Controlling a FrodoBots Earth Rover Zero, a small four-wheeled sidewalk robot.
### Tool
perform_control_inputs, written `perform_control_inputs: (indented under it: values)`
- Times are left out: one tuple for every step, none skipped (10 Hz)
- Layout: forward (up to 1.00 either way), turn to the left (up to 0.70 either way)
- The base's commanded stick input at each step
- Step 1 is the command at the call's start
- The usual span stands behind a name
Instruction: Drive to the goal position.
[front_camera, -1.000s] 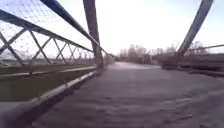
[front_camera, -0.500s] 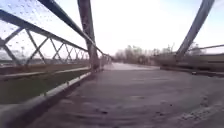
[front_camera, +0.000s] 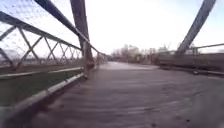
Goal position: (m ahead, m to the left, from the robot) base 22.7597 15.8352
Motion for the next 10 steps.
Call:
perform_control_inputs:
  values:
    - [1.00,0.00]
    - [1.00,0.00]
    - [1.00,0.00]
    - [1.00,0.00]
    - [1.00,0.00]
    - [1.00,0.00]
    - [1.00,-0.23]
    - [1.00,-0.35]
    - [1.00,-0.20]
    - [1.00,-0.03]
